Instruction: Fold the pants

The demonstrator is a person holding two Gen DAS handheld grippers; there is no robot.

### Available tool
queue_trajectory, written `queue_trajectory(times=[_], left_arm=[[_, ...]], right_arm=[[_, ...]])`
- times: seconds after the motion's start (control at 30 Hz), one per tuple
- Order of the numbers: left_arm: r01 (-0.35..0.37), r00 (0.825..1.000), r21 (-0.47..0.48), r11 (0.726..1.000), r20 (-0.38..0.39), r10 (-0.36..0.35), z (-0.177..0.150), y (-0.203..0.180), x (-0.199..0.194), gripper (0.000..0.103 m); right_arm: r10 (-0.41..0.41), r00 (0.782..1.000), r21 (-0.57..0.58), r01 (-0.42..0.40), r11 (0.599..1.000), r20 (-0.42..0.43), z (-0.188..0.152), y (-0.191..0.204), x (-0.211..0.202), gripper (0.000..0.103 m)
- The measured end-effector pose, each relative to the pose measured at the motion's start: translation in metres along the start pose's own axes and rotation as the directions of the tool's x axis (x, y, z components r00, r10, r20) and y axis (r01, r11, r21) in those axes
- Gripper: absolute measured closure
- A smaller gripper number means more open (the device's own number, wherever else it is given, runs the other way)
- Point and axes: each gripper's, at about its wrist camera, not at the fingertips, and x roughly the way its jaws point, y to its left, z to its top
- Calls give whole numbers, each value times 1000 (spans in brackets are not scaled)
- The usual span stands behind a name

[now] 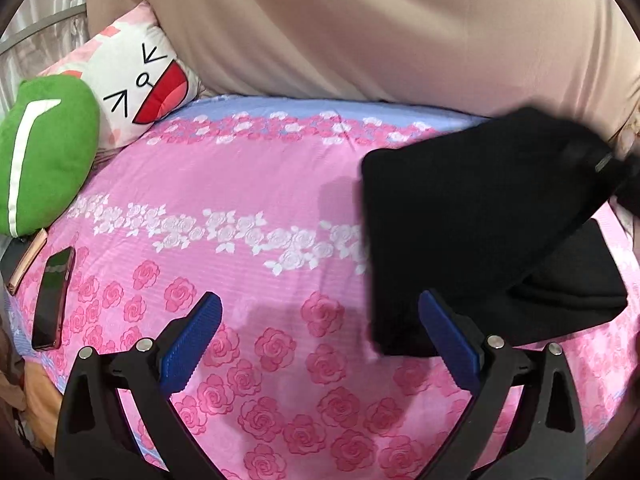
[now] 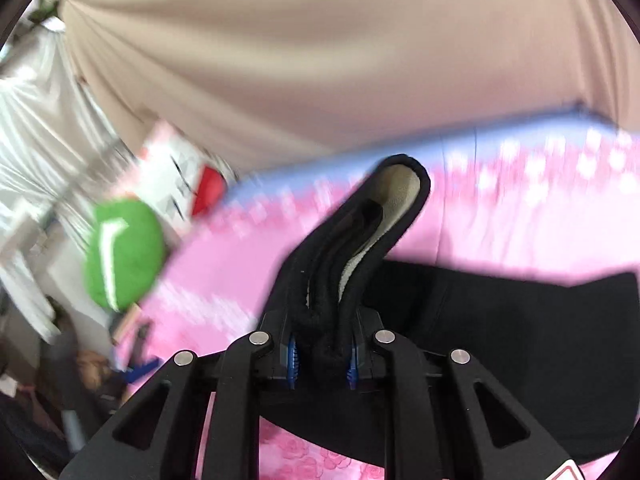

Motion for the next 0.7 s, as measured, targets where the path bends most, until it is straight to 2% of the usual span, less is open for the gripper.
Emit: queue_trajectory(times=[0.07, 0.17, 0.27, 0.3, 0.33, 0.4, 0.43, 0.6, 0.67, 0.7], left_arm=[[12, 1000, 9, 1000, 7, -12, 1, -9, -2, 5], [46, 999, 30, 998, -8, -46, 0, -27, 3, 5], [85, 996, 65, 994, -38, -83, -1, -55, 13, 5], [97, 994, 71, 993, -48, -94, -1, -61, 16, 5], [117, 991, 81, 990, -66, -112, -1, -71, 21, 5], [135, 988, 87, 987, -84, -127, -2, -83, 26, 5], [140, 987, 87, 986, -92, -132, -2, -88, 28, 5], [188, 973, 43, 981, -142, -181, -1, -98, 39, 5], [199, 970, 30, 980, -149, -192, -1, -98, 42, 5], [197, 970, 29, 980, -149, -191, -1, -99, 42, 5]], right_arm=[[-80, 993, -27, 83, 996, 92, 9, -11, -46, 86], [-212, 971, 25, 210, 977, 111, -4, -53, -83, 85], [-347, 938, 162, 346, 924, -18, -44, -124, -82, 83], [-392, 916, 199, 402, 894, -92, -63, -149, -71, 83], [-395, 910, 221, 414, 883, -127, -76, -163, -64, 83], [-335, 938, 279, 346, 896, -87, -89, -176, -63, 81], [-326, 942, 282, 334, 899, -76, -89, -177, -65, 78], [-319, 944, 264, 331, 906, -86, -83, -178, -68, 72], [-327, 943, 267, 330, 905, -57, -87, -177, -81, 64], [-337, 941, 262, 335, 905, -38, -84, -174, -87, 47]])
